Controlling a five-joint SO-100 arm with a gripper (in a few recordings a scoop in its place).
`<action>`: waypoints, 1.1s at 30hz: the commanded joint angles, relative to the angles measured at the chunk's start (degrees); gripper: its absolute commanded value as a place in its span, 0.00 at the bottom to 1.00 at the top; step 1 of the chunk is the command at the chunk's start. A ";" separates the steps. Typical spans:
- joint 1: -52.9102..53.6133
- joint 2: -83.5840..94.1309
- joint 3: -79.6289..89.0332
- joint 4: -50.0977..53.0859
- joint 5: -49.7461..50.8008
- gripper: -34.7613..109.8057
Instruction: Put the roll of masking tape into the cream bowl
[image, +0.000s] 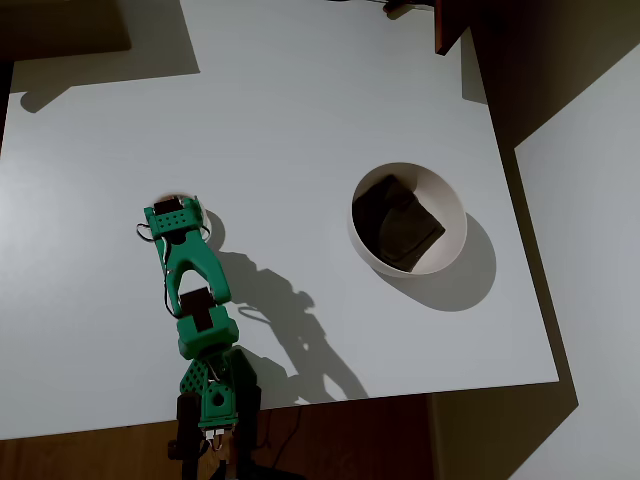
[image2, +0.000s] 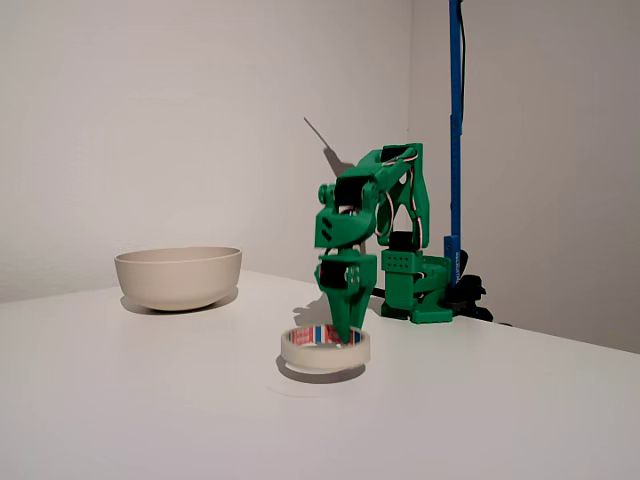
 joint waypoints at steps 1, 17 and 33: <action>-1.14 14.68 -8.61 5.10 1.49 0.18; 19.07 43.51 -27.33 23.38 -0.88 0.18; 57.83 8.96 -65.30 25.66 -3.34 0.18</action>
